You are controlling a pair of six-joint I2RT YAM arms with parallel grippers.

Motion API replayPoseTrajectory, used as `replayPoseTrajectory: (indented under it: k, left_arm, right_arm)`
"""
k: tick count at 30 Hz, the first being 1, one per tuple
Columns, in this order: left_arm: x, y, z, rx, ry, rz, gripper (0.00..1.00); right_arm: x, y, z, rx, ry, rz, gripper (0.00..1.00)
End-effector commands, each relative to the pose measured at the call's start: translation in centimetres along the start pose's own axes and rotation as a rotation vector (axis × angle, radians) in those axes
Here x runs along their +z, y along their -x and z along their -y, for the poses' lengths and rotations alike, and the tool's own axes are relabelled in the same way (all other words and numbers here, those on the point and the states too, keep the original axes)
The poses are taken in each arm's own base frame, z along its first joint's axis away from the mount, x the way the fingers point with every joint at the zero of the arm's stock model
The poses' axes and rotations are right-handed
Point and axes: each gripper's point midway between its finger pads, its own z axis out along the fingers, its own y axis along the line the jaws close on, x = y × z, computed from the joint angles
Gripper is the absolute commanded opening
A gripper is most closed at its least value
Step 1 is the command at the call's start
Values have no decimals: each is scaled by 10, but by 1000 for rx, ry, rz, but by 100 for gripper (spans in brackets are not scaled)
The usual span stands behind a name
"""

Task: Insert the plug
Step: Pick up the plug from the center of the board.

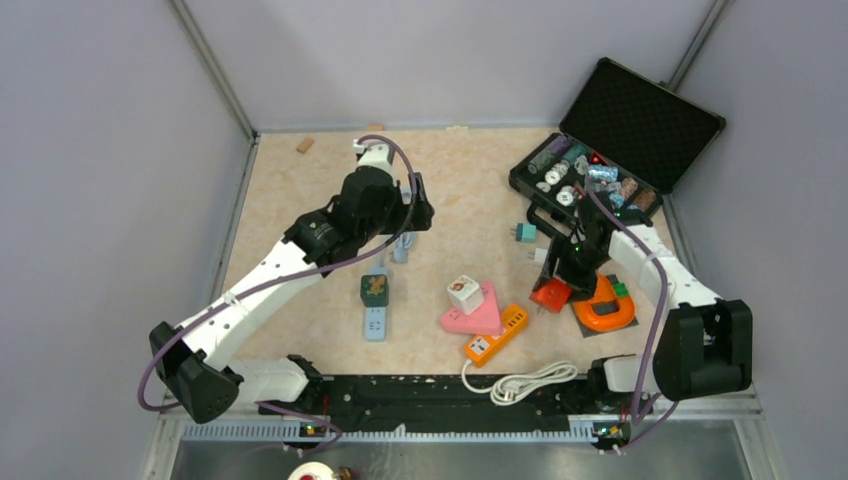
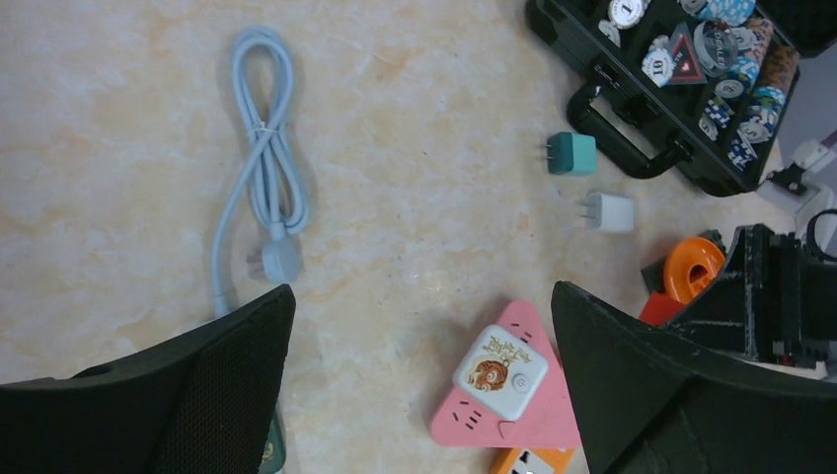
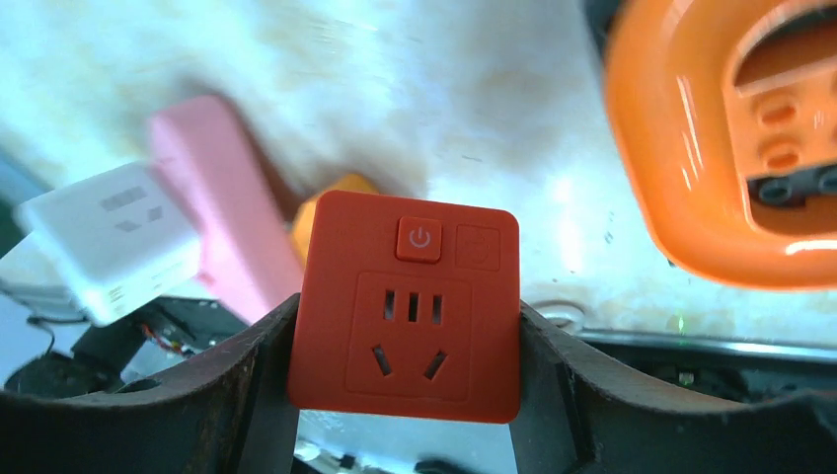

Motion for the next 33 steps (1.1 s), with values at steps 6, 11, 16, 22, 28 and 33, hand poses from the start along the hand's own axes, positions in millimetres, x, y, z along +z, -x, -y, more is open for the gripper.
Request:
replayPoseTrajectory:
  k: [6, 11, 16, 22, 28, 33]
  left_arm:
    - [1, -4, 13, -175, -200, -78, 99]
    - [-9, -1, 16, -107, -296, -39, 99]
    - [-23, -5, 25, 30, -419, -28, 99]
    - [-47, -15, 48, 166, -650, 26, 99]
    - [-81, -16, 73, 341, -910, 158, 99]
    - [-97, -34, 77, 476, -1031, 151, 99]
  right_arm:
    - [-73, 29, -96, -481, 251, 223, 0]
    - [-89, 9, -155, -763, 423, 316, 0]
    - [-114, -17, -198, -1104, 612, 493, 0]
    - [-151, -41, -217, -1409, 835, 720, 0]
    - [-156, -75, -217, -1690, 994, 651, 0]
    - [-159, -77, -223, -1787, 1031, 701, 0]
